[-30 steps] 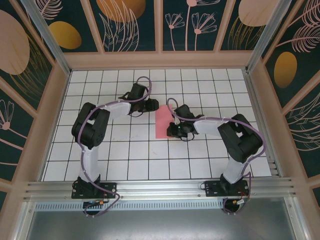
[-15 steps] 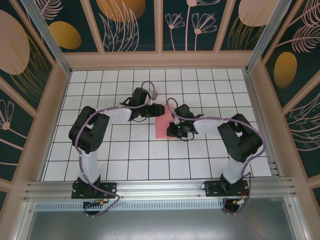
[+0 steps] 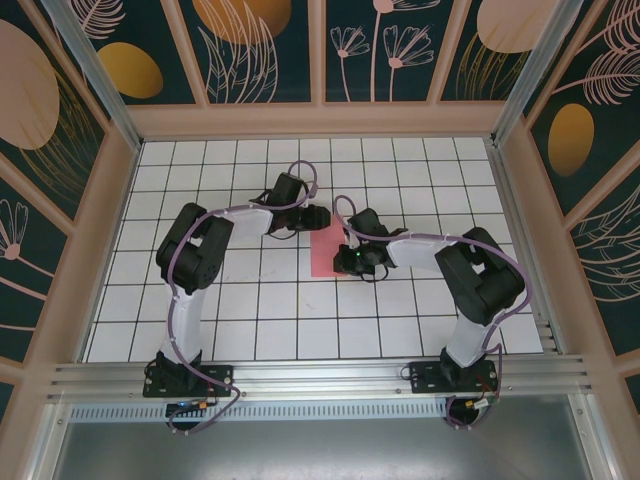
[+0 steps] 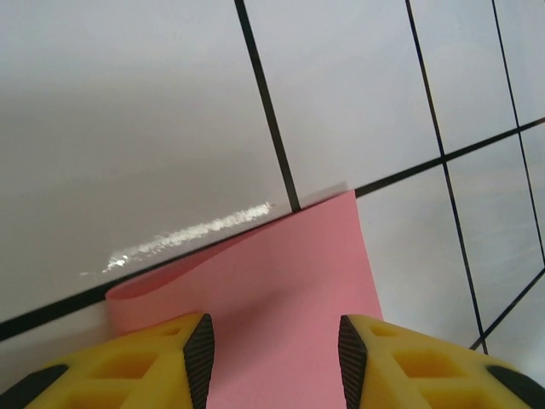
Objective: Fold a paper plane with a square sheet of paper (fold left side to right side)
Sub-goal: First fold the square sheet of paper in half at the center of the table.
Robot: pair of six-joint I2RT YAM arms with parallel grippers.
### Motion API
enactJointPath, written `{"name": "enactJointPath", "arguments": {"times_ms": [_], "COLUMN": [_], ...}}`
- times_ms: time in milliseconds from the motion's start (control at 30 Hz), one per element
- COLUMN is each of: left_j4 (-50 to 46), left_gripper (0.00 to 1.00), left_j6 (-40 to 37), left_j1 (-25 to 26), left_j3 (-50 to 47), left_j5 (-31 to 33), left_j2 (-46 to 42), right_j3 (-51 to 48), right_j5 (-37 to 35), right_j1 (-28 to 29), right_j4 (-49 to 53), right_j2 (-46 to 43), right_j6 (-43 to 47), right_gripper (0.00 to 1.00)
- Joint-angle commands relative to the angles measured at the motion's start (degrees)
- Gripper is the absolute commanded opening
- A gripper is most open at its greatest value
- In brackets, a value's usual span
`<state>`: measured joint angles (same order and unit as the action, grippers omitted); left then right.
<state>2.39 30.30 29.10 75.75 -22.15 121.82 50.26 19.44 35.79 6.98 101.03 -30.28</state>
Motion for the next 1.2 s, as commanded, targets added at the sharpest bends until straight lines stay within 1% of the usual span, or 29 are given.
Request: {"name": "enactJointPath", "arguments": {"times_ms": [0, 300, 400, 567, 733, 833, 933, 1067, 1100, 1167], "left_j4": [-1.43, -5.32, -6.06, -7.06, -9.14, -9.52, -7.79, -2.51, -1.08, 0.64], "left_gripper": [0.47, 0.49, 0.49, 0.50, 0.51, 0.51, 0.51, 0.49, 0.49, 0.48], "left_j6": [-0.59, -2.14, -2.49, -3.70, -5.45, -5.90, -5.12, -1.54, -0.33, 1.15], "left_j1": [-2.21, -3.50, -3.71, -3.89, -4.28, -4.33, -4.33, -4.02, -3.69, -2.54], "left_j3": [1.53, 8.27, 9.41, 8.61, 5.57, 1.89, -3.53, -10.97, -12.58, -14.46], "left_j5": [3.69, 4.31, 4.13, 5.54, 10.35, 11.86, 10.09, 2.55, 0.68, -1.03], "left_j2": [2.43, 5.79, 5.73, 0.64, -7.25, -11.85, -16.39, -19.75, -20.00, -19.82], "right_j3": [-3.22, -4.60, -4.65, -3.57, -0.09, 2.12, 2.89, 2.01, 1.87, 1.54], "right_j5": [-7.92, -7.24, -6.24, -3.46, -1.83, -2.06, -2.78, -2.28, -1.69, -0.15], "right_j1": [-0.02, -0.02, -0.02, -0.04, -0.07, -0.11, -1.17, -4.14, -5.93, -7.66], "right_j4": [9.72, 9.08, 7.90, 4.84, 2.95, 3.24, 3.87, 3.17, 2.89, 1.91], "right_j2": [4.35, 4.02, 3.79, 1.62, -2.48, -5.57, -9.15, -11.54, -11.43, -10.68], "right_j6": [1.53, 1.65, 1.60, 1.59, 1.72, 2.23, 3.07, 4.19, 4.59, 4.85], "right_gripper": [0.14, 0.14, 0.14, 0.15, 0.18, 0.26, 0.34, 0.44, 0.46, 0.48]}}
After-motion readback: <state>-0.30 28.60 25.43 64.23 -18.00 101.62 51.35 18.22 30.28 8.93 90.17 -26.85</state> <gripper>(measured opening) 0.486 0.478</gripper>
